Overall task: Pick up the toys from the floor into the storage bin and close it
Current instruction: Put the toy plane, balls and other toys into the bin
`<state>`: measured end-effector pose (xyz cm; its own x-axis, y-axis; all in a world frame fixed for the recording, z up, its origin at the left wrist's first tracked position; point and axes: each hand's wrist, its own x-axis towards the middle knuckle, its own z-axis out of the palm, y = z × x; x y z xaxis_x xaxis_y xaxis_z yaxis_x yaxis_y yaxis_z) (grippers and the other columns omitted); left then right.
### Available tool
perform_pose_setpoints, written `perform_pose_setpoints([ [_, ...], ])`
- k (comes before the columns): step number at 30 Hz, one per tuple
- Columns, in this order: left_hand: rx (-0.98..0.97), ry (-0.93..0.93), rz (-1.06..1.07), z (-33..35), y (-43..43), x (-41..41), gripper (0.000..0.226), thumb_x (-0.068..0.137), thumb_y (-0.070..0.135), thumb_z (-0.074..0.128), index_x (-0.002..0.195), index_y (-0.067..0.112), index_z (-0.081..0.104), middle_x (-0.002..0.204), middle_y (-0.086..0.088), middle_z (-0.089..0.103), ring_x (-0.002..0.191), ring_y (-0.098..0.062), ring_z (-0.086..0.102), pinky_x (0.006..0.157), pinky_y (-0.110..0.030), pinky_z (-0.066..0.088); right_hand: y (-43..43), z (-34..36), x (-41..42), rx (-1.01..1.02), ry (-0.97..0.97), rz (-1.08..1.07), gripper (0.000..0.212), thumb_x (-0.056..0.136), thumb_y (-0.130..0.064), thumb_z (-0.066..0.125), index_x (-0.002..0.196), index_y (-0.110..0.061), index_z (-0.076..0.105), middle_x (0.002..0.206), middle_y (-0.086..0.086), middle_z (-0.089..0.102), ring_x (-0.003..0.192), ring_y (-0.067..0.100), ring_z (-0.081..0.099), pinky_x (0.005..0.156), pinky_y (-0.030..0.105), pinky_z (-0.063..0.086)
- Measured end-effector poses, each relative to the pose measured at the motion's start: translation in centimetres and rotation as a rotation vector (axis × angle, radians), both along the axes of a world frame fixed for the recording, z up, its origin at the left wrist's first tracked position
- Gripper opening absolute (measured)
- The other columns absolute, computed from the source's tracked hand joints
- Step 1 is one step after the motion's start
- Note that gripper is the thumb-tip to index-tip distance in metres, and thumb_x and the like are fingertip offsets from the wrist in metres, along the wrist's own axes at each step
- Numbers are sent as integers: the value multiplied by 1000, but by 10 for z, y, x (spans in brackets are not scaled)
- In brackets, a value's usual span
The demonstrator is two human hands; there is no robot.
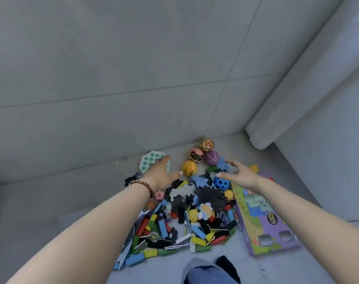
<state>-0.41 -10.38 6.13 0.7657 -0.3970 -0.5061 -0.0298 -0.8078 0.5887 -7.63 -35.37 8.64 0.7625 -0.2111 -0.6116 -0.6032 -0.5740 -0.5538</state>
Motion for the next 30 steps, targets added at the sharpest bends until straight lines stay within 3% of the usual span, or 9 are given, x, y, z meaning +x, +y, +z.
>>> perform_pose_setpoints([
  [4, -63, 11, -13, -37, -34, 26, 91, 82, 50, 64, 151, 17, 13, 156, -4, 20, 141, -21, 26, 113, -34, 28, -24, -43, 26, 42, -64, -61, 74, 81, -40, 69, 142, -19, 34, 148, 2, 35, 133, 21, 38, 100, 27, 34],
  [8, -20, -8, -50, -73, -62, 50, 95, 76, 50, 70, 149, 21, 16, 153, -3, 23, 138, -21, 30, 111, -35, 31, -41, -85, 52, 55, -110, -129, 74, 78, -40, 72, 140, -19, 36, 147, 4, 36, 129, 24, 41, 101, 33, 38],
  [13, -22, 20, 34, -115, -88, 57, 95, 71, 47, 76, 146, 20, 24, 147, -3, 34, 130, -22, 40, 105, -39, 38, -45, -127, 76, 63, -165, -211, 78, 77, -38, 74, 141, -18, 35, 147, 7, 36, 129, 24, 42, 99, 30, 37],
  [17, -119, 31, 127, -131, -95, 52, 79, 72, 35, 79, 136, 20, 35, 131, -1, 49, 108, -19, 52, 87, -29, 44, -36, -150, 86, 66, -232, -235, 79, 76, -28, 77, 141, -14, 34, 140, 9, 43, 121, 23, 48, 95, 26, 40],
  [20, -166, 13, 185, -134, -89, 47, 62, 73, 29, 78, 125, 18, 44, 118, -3, 55, 96, -18, 53, 81, -29, 46, -29, -157, 88, 0, -269, -250, 71, 75, -22, 77, 135, -14, 41, 129, 8, 51, 106, 20, 54, 89, 26, 44],
  [26, -226, 5, 247, -66, -39, 51, 61, 72, 37, 78, 120, 22, 44, 110, 5, 51, 97, -15, 53, 81, -26, 44, -11, -96, 72, 49, -377, -329, 67, 73, -19, 79, 128, -11, 41, 110, 2, 49, 91, 16, 52, 78, 27, 44],
  [30, -330, -56, 445, 31, 31, 46, 60, 74, 29, 78, 122, 17, 45, 113, 0, 50, 95, -16, 55, 79, -32, 53, 31, -8, 68, 248, -382, -312, 74, 71, -18, 81, 129, -9, 36, 118, 5, 49, 95, 20, 58, 82, 32, 52],
])
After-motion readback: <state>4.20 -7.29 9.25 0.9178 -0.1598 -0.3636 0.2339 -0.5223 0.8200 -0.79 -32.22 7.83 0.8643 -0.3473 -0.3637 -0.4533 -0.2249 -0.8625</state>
